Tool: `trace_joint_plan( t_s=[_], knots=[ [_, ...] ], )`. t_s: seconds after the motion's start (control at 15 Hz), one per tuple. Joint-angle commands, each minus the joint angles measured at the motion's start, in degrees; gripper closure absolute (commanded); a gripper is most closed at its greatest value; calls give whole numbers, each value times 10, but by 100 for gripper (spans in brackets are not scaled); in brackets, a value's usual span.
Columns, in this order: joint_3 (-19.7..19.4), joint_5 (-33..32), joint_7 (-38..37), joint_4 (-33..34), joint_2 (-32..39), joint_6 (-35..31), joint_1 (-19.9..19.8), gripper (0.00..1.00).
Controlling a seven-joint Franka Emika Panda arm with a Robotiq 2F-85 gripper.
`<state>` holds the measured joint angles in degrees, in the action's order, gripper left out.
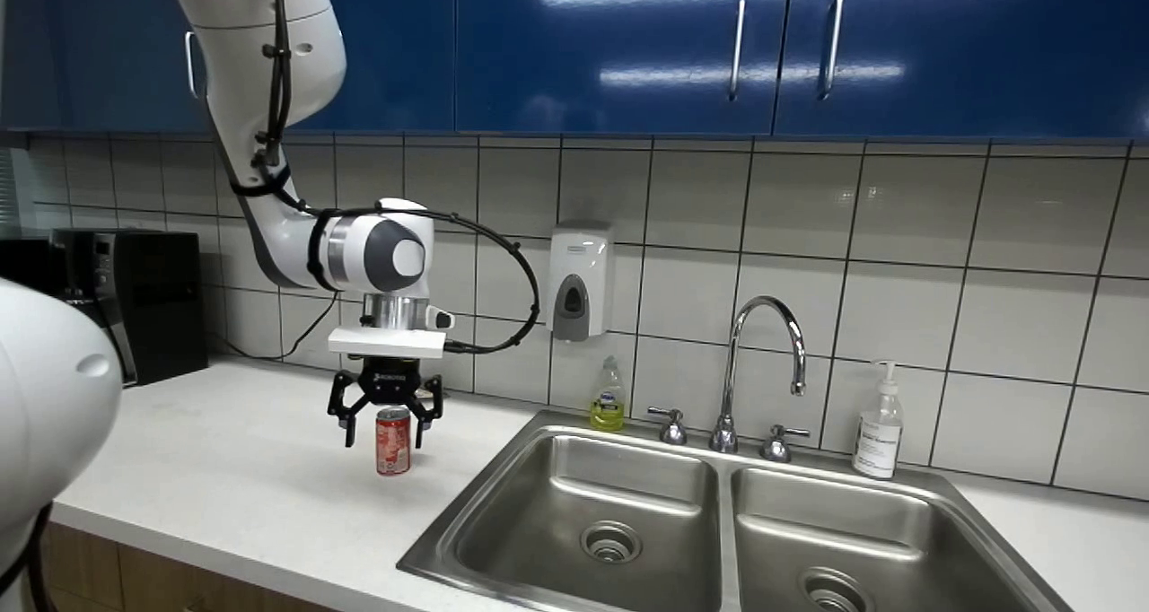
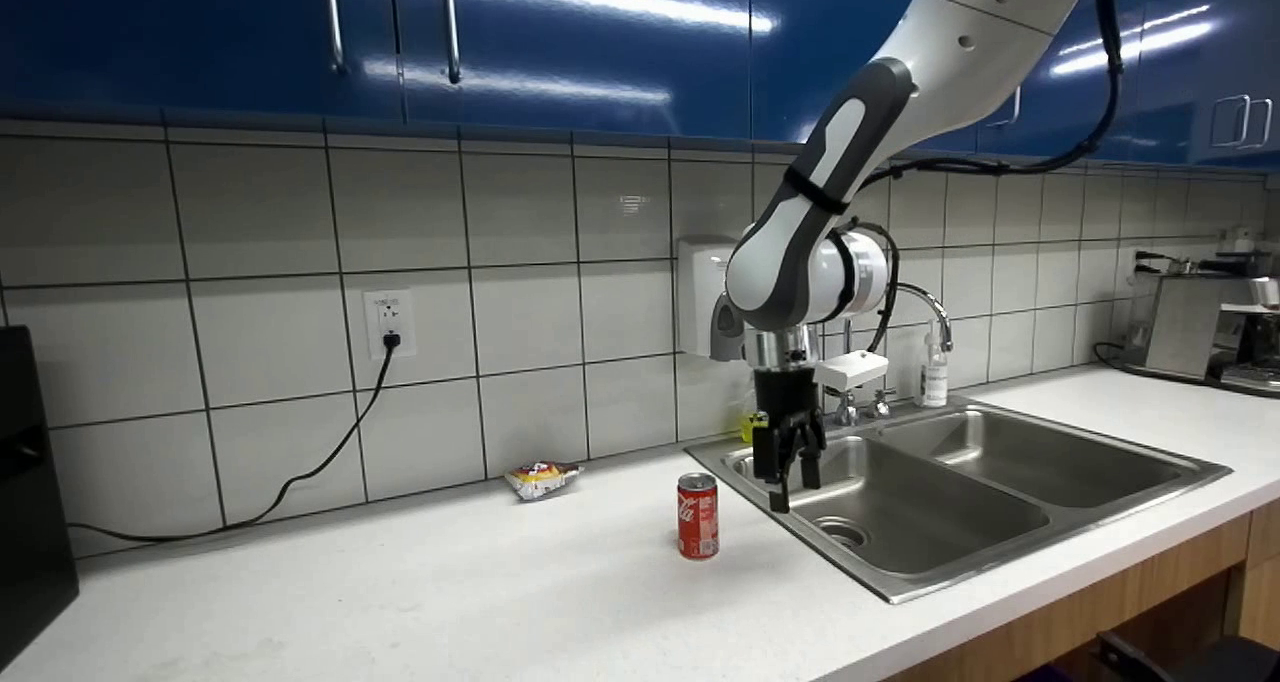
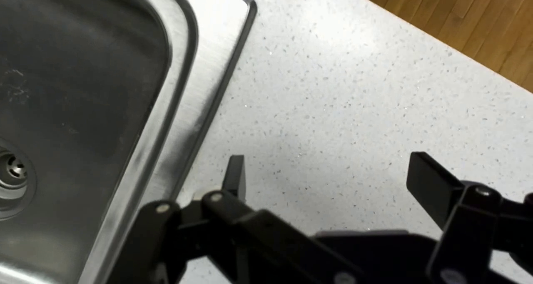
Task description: Put the can in the left sink
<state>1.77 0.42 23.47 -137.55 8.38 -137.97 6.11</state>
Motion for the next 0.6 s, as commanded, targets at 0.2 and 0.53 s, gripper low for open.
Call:
trace_joint_plan(
  t_s=[0.2,0.53],
  knots=[
    [40,7,11,66,55,7,-12,0],
    [53,5,13,94,80,4,-14,0]
  ],
)
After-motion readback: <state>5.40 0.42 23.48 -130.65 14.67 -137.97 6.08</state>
